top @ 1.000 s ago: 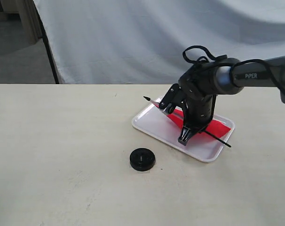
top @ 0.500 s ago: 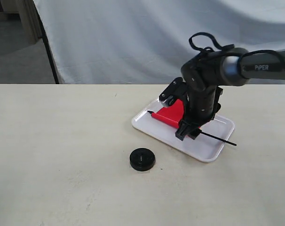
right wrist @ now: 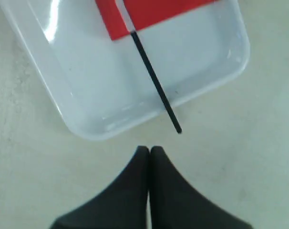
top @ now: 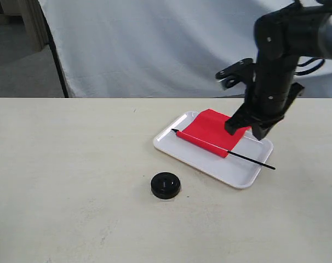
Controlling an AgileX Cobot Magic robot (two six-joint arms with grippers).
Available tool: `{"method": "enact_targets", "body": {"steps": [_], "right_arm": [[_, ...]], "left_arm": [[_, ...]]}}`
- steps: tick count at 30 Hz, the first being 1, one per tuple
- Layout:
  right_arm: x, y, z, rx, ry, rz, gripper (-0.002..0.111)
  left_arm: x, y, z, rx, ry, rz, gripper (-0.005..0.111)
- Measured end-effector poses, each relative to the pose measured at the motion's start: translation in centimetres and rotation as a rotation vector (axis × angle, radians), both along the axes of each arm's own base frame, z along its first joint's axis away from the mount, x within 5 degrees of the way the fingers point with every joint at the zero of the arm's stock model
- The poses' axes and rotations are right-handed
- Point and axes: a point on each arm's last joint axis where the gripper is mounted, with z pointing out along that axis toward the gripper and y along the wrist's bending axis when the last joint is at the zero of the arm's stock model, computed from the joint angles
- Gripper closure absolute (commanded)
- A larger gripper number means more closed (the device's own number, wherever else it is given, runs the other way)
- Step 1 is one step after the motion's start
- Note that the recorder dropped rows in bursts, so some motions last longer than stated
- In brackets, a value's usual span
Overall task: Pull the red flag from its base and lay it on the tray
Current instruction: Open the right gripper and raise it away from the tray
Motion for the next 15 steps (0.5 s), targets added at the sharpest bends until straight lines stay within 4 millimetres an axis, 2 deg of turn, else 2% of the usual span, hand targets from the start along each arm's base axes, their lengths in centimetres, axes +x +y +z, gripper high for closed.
{"method": "enact_targets", "body": {"steps": [4, 7, 12, 15], "right_arm": [[-1.5, -3.6, 0.9, 0.04, -0.021, -0.125, 0.108], [-3.2, -6.2, 2.3, 0.076, -0.091, -0.228, 0.108], [-6.6, -10.7, 4.0, 0.128, -0.2, -0.422, 0.108], [-9.2, -12.6, 5.1, 0.154, -0.287, -0.513, 0.108]], "left_arm": [[0.0, 0.0, 0.0, 0.0, 0.0, 0.0, 0.107], [0.0, 0.0, 0.0, 0.0, 0.0, 0.0, 0.107], [0.0, 0.0, 0.0, 0.0, 0.0, 0.0, 0.107], [0.0, 0.0, 0.0, 0.0, 0.0, 0.0, 0.107]]}}
